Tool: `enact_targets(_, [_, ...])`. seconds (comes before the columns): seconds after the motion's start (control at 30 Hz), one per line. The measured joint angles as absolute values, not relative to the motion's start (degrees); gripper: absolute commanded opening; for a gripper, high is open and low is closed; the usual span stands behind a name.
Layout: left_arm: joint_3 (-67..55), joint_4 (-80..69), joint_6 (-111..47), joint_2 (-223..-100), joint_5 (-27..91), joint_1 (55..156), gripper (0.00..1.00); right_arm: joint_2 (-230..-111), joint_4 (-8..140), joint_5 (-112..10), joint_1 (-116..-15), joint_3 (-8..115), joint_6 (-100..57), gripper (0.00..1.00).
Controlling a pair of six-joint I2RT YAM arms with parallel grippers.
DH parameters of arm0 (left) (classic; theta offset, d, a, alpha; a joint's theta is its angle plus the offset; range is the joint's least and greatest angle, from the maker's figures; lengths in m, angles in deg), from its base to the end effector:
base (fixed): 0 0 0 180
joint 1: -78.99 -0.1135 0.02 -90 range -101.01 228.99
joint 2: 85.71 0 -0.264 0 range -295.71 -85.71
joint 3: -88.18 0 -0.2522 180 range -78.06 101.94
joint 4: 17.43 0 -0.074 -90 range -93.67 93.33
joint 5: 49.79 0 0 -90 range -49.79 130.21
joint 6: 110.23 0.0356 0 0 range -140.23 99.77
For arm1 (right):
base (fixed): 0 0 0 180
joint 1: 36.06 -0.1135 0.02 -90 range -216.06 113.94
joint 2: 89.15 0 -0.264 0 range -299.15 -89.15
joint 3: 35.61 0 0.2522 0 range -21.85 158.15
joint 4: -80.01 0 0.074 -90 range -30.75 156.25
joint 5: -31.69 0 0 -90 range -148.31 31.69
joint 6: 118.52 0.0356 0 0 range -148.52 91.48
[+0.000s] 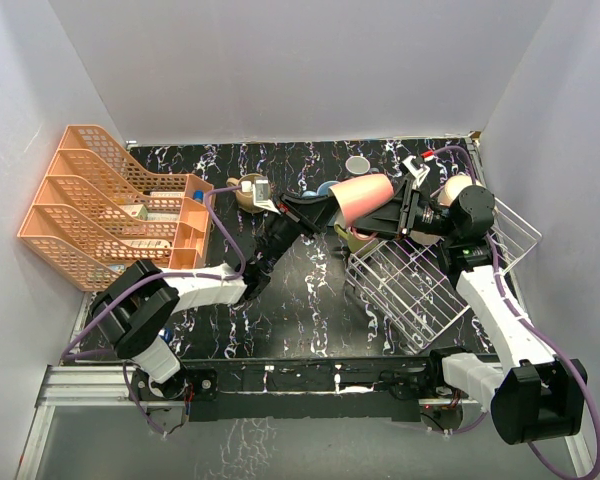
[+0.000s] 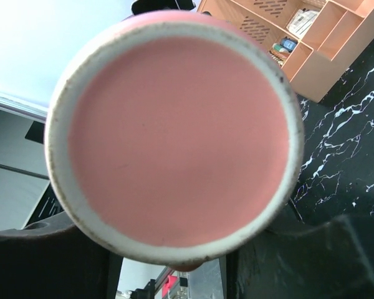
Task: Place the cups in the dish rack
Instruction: Turn the cup upside down in the dish rack.
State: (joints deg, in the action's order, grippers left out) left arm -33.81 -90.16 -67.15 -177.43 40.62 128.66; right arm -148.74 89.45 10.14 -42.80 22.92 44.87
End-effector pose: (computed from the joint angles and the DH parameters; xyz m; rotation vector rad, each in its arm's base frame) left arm 0.2092 -0.2460 0.3064 0.0164 0.9969 -1.5588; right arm 0.2192 0.0593 0.3492 -0.1608 1.8736 1.8701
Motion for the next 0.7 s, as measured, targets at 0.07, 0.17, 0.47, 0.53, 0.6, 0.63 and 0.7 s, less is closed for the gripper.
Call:
enact_targets(0.07, [-33.81,-90.25,-67.13,-177.54,40.64,128.66,0.0,-148.69,89.5,10.18,-42.8,22.92,45.2,0.45])
enact_targets(0.17, [-33.81,-90.47,-67.1,-177.68,40.64,128.64,0.0,-148.61,89.89,10.18,-42.8,22.64,45.41,0.33])
enact_targets(0.47, [-34.75,-91.04,-67.39,-177.98,40.05,128.68,0.09,-147.27,92.49,10.44,-42.8,19.71,47.97,0.08])
enact_targets(0.53, [-35.56,-91.37,-67.5,-177.98,40.01,128.75,0.24,-147.12,93.04,10.64,-42.8,18.86,48.32,0.08])
enact_targets(0.6, [-37.0,-92.0,-67.76,-177.92,40.03,128.77,0.37,-146.92,93.3,10.81,-42.72,17.68,48.5,0.08])
enact_targets(0.63, [-37.92,-92.39,-67.98,-177.74,40.18,128.79,0.42,-146.86,93.32,10.79,-42.45,17.07,48.58,0.08])
enact_targets(0.7, [-40.26,-92.92,-68.37,-176.93,40.51,128.86,0.52,-146.71,93.39,10.49,-41.51,15.58,48.76,0.08])
